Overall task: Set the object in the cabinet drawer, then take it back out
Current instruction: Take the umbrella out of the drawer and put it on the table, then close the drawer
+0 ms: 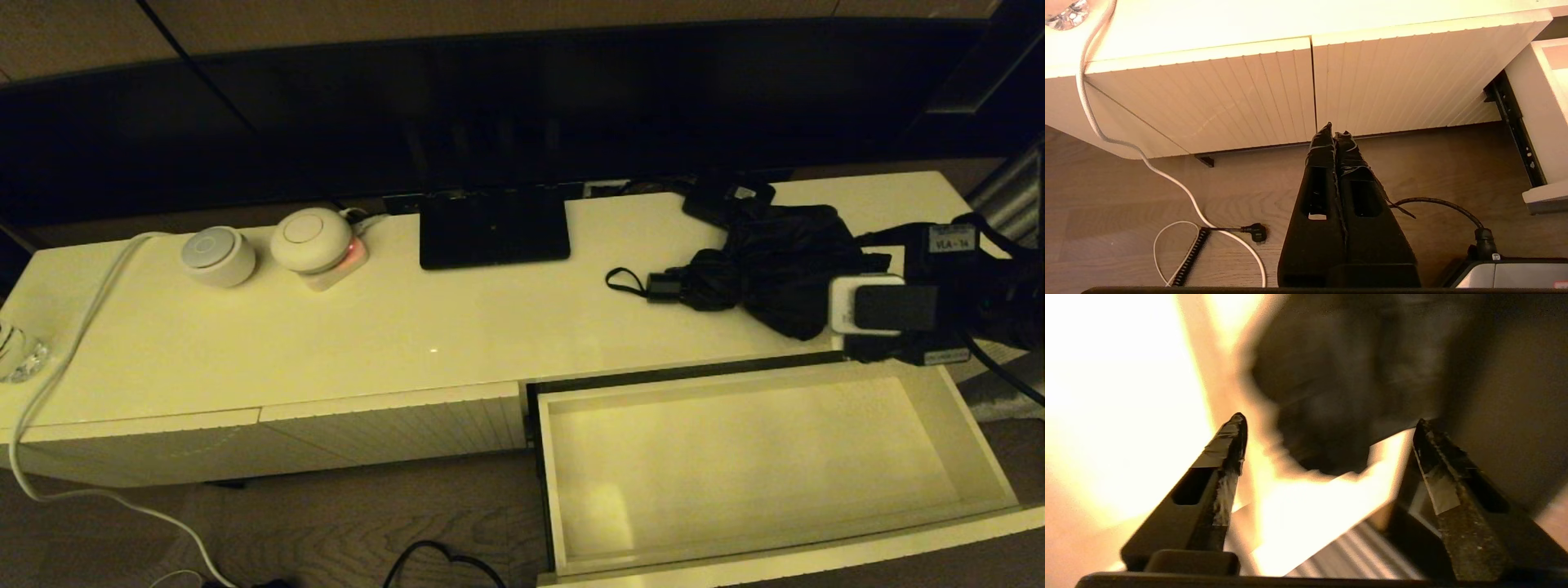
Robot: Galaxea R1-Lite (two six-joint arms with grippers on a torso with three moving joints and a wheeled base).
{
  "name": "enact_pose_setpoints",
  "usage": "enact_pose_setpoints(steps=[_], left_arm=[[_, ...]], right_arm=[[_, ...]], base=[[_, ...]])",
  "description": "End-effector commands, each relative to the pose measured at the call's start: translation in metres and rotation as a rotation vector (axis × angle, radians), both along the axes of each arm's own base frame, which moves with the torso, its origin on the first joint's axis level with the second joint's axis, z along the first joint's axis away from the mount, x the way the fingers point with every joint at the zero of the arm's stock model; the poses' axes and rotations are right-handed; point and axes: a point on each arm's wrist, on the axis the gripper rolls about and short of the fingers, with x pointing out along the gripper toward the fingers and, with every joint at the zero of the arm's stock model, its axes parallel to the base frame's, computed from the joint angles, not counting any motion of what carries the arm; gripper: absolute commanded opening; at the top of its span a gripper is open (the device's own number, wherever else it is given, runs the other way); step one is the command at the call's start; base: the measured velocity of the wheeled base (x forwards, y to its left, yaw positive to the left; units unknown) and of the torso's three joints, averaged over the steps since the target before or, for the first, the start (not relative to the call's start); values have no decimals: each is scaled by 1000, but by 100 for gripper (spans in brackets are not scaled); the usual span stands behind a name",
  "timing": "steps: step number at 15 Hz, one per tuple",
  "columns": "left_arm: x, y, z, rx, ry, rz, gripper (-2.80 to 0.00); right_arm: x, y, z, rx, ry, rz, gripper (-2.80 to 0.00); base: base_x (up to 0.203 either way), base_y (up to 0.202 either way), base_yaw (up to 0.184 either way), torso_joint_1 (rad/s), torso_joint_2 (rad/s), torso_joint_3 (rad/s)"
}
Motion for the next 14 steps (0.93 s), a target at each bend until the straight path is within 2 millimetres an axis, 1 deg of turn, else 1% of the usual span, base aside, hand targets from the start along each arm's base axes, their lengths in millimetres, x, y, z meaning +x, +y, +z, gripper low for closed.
enact_pose_setpoints(steps=[1, 2, 3, 5, 7, 11, 14], left_arm=[[0, 0, -1, 0, 3, 1, -280], [0, 0, -1, 0, 3, 1, -280], [0, 0, -1, 0, 3, 1, -280], [0, 0, -1, 0, 3, 1, -280], [0, 0, -1, 0, 3, 1, -280], [0, 0, -1, 0, 3, 1, -280], [0, 0, -1, 0, 3, 1, -280]], right_arm=[[-42, -6, -8, -19, 85, 12, 0], [-50, -6, -20, -21, 136, 15, 0], [-58, -6, -37, -15, 197, 15, -280], [-71, -4, -69, 9, 312, 10, -280], [-77, -3, -95, 49, 406, -11, -280], [-79, 3, -130, 124, 575, 5, -280], [-76, 5, -149, 123, 680, 13, -280]], base=[[0, 0, 0, 0, 0, 0], [0, 0, 0, 0, 0, 0], [0, 0, 0, 0, 0, 0], [0, 0, 0, 0, 0, 0], [0, 0, 0, 0, 0, 0], [0, 0, 0, 0, 0, 0], [0, 0, 0, 0, 0, 0]])
